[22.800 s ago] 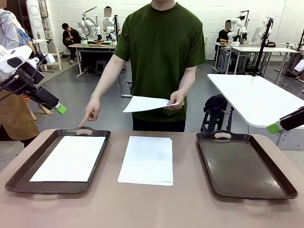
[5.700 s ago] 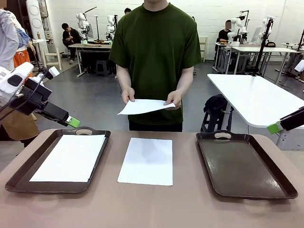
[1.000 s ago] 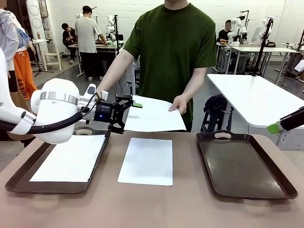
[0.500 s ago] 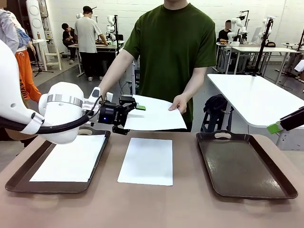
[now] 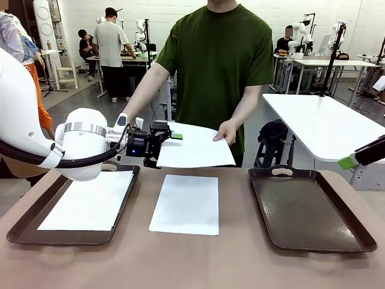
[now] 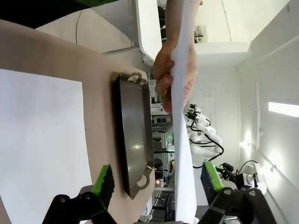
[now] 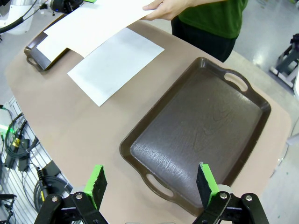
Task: Sort the A4 documents.
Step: Receive the A4 Paper.
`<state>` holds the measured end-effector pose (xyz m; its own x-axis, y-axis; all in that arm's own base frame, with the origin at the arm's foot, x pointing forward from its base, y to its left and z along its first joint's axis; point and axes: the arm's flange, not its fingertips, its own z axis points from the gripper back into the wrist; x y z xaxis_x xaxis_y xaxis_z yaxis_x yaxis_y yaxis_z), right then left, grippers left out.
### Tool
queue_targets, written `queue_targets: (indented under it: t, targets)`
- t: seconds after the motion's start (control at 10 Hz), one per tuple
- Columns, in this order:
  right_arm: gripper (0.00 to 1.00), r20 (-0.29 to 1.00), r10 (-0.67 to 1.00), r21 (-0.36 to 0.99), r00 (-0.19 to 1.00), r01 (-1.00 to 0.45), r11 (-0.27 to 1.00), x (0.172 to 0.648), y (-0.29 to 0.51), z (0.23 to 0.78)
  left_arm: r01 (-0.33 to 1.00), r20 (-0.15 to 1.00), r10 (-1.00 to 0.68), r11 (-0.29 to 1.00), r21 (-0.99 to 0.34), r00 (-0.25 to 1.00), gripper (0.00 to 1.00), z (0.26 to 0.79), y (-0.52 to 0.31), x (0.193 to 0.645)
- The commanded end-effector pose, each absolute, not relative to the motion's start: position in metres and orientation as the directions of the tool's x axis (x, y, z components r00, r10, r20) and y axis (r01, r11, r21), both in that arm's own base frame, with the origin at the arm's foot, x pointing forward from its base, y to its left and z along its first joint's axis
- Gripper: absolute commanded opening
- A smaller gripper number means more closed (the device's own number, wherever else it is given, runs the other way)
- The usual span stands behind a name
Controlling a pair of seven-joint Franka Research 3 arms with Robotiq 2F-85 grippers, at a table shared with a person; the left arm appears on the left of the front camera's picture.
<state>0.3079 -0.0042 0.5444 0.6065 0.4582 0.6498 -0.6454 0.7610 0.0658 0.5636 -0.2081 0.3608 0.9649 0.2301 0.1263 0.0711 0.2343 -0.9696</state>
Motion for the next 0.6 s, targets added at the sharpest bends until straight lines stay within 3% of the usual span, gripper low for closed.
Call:
queue_targets:
  t: [0.0,0.1,0.2,0.3,0.4,0.5]
  targets:
    - [1.0,0.655,0.454,0.081,0.604,-0.653,0.753,0.3091,-0.0038,0.5428,0.124,0.176,0.24,0.216,-0.969,0.955,0.8,0.3653,-0.2062,0.5675]
    - [1.0,0.655,0.454,0.081,0.604,-0.653,0.753,0.3091,-0.0038,0.5428,0.137,0.187,0.23,0.216,-0.967,0.955,0.6,0.3682,-0.2067,0.5677]
    - [1.0,0.655,0.454,0.081,0.604,-0.653,0.753,0.3091,-0.0038,0.5428,0.155,0.201,0.217,0.212,-0.965,0.955,0.75,0.3699,-0.2052,0.5688]
    - [1.0,0.655,0.454,0.081,0.604,-0.653,0.753,0.3091,-0.0038,0.5428,0.158,0.202,0.206,0.214,-0.964,0.957,0.4,0.3707,-0.203,0.5693]
    - [1.0,0.655,0.454,0.081,0.604,-0.653,0.753,0.3091,-0.0038,0.5428,0.159,0.203,0.198,0.217,-0.963,0.959,0.55,0.3709,-0.2009,0.5703]
    - [1.0,0.655,0.454,0.081,0.604,-0.653,0.753,0.3091,-0.0038,0.5428,0.165,0.208,0.183,0.224,-0.961,0.961,0.2,0.3726,-0.1994,0.5703]
